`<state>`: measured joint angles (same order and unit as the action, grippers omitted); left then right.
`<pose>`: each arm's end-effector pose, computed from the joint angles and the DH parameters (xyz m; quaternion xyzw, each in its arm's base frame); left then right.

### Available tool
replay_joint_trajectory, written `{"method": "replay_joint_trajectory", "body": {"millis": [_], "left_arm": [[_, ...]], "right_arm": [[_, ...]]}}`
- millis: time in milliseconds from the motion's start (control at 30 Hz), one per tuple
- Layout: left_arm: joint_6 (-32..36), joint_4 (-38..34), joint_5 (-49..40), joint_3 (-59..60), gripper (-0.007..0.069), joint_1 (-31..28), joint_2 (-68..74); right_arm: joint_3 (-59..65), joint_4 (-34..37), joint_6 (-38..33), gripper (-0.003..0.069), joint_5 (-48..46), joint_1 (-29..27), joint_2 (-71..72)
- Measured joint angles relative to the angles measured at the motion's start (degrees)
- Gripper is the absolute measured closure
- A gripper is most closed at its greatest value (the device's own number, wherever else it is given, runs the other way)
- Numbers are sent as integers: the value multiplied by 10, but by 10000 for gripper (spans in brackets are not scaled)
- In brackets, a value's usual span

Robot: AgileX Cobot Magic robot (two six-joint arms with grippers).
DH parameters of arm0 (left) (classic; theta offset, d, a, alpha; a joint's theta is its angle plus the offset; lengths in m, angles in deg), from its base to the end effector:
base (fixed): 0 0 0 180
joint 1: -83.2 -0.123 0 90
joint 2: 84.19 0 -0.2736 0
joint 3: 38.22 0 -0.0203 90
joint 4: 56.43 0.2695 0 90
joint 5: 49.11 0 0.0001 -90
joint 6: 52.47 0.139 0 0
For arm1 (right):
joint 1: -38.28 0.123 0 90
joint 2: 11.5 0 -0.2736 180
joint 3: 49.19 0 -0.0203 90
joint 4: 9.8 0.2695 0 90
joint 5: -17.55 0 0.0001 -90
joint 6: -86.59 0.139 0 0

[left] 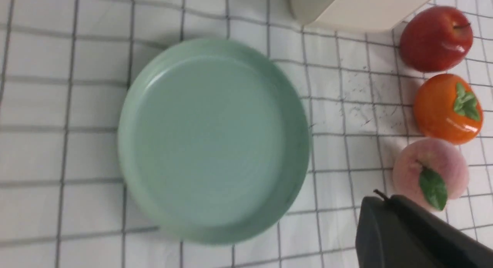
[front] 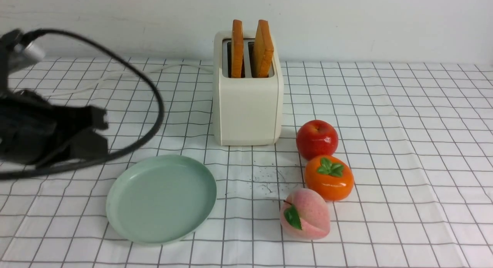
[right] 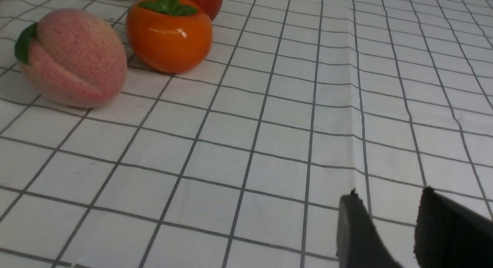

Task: Take toasted bread from bread machine on white checkered table place on plate.
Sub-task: 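Reach for a toast slice standing in the toaster with the left gripper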

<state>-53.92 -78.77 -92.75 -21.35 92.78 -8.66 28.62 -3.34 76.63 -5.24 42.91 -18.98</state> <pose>0.2882 -0.0857 0.3040 -0.0153 0.9131 -0.2109 0.3485 0.1268 0.0164 0.1581 -0.0736 0.8053 0.0209 0.5879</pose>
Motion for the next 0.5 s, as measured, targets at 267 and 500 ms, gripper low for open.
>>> {"method": "replay_joint_trajectory", "body": {"millis": [267,500], "left_arm": [[-105,143,28,-194,638,160,144],[-140,205,52,-355,557,176,281]], "right_arm": [[0,0,0,419,0,0,0],[0,0,0,419,0,0,0]]}}
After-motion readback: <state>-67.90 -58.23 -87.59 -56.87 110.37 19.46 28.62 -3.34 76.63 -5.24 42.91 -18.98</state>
